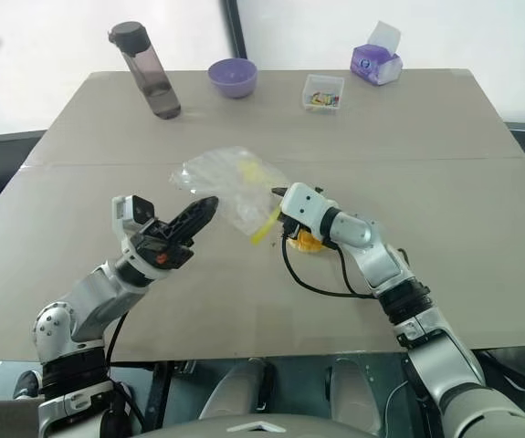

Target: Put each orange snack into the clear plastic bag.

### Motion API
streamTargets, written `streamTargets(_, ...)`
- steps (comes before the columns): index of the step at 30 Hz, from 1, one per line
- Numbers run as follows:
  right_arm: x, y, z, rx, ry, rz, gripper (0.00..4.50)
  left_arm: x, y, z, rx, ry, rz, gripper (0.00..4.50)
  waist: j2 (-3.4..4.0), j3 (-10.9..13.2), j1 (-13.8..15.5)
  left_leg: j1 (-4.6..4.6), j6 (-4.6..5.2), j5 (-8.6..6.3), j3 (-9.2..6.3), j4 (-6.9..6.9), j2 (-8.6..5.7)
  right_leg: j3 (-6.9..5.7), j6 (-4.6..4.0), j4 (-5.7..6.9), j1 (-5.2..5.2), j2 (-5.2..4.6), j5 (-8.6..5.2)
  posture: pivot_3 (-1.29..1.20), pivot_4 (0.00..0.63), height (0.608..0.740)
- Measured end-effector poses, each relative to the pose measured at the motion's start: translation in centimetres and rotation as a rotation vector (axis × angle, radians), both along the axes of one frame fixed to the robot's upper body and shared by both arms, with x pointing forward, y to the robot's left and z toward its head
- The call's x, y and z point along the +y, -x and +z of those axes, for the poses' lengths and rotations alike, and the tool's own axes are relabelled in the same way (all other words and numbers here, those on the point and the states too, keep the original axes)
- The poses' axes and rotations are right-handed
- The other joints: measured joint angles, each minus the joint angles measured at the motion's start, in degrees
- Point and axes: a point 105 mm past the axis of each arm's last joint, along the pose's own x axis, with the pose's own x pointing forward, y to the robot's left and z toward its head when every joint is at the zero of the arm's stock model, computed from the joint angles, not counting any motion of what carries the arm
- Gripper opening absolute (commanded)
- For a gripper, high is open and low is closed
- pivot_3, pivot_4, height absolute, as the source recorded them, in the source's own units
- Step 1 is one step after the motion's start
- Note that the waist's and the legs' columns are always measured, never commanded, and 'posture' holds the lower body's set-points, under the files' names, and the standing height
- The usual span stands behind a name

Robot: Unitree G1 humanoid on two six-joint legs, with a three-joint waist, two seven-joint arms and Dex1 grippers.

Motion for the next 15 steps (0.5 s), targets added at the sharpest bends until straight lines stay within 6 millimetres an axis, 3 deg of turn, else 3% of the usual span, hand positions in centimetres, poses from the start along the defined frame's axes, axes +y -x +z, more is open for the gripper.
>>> streamTargets(1,-0.3,-0.1,0.0,-0.001,-0.002,-0.009,0.05,0.3,0.2,-0.1,0.002,-0.017,0.002,0.00,0.00,0.0,-0.2,0.00,0.00,0.00,0.01,-0.01,0.01,0.02,0.00,0.01,-0.02,0.01,0.00,0.00,0.150,0.740)
streamTargets(7,-0.7,-0.4,0.4,-0.021,-0.028,-0.030,0.05,1.2,0.6,-1.4,0.052,-0.133,0.025,0.00,0.01,0.0,-0.2,0.01,0.00,0.00,0.02,-0.05,0.03,0.03,-0.01,0.01,-0.04,0.01,0.00,0.00,0.150,0.740)
streamTargets(10,-0.7,-1.0,1.5,-0.032,-0.078,-0.062,0.00,2.2,-0.4,-2.0,0.015,-0.264,0.145,0.80,0.03,0.0,-0.1,0.00,0.00,0.00,0.05,-0.05,-0.03,0.03,-0.02,0.01,-0.04,0.02,0.00,0.00,0.150,0.740)
streamTargets(13,-0.8,-2.2,4.3,-0.097,-0.122,-0.116,0.00,3.3,-1.5,-1.8,-0.021,-0.312,0.245,2.17,0.03,0.1,-0.1,-0.01,-0.02,0.01,0.05,-0.08,-0.01,0.04,-0.02,0.01,-0.09,0.02,0.00,0.00,0.150,0.740)
streamTargets(15,-0.9,-2.8,6.0,-0.128,-0.155,-0.144,0.00,3.5,-1.8,-1.3,-0.050,-0.334,0.263,2.37,0.02,0.1,-0.1,-0.07,-0.02,0.01,0.04,-0.15,0.01,0.04,-0.02,-0.01,-0.22,0.01,0.00,0.00,0.150,0.740)
